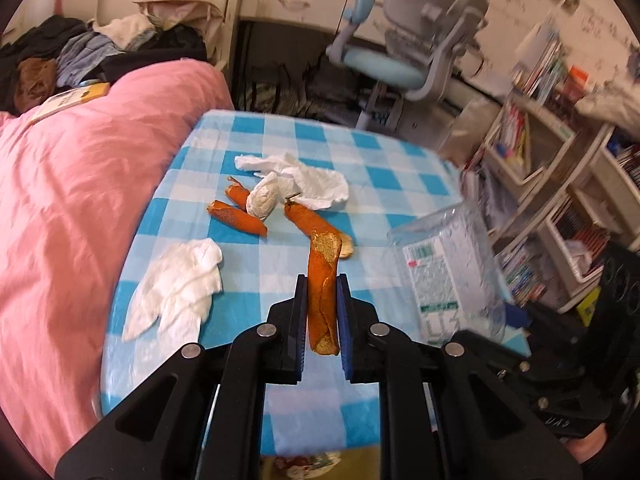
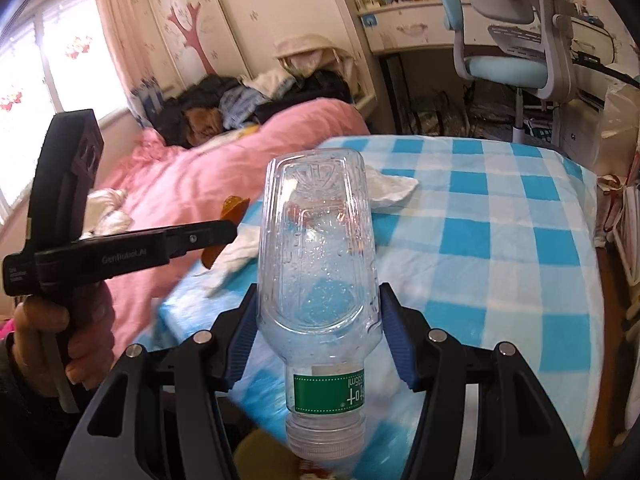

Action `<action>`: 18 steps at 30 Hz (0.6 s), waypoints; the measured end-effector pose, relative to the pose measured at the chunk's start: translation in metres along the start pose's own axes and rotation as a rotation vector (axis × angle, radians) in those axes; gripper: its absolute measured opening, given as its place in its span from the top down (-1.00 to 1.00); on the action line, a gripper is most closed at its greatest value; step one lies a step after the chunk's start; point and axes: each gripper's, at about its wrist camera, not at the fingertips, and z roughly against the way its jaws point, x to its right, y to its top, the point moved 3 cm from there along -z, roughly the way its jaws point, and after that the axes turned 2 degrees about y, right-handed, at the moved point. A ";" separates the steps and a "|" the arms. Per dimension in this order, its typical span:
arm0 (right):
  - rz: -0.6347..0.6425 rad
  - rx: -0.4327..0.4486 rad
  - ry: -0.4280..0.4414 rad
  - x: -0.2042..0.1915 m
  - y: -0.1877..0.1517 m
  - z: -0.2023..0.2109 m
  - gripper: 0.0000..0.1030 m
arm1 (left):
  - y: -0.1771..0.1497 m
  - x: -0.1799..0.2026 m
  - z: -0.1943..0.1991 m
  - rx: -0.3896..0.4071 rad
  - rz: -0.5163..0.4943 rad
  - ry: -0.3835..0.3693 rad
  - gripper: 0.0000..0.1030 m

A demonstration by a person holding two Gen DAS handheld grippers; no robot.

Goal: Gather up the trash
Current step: 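Lower the bottle into the yellow bin and open the right tool while the left tool drops the stick in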

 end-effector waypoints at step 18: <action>-0.118 -0.209 0.064 -0.039 -0.121 0.030 -0.12 | -0.177 0.036 0.053 -0.331 -0.031 0.101 0.39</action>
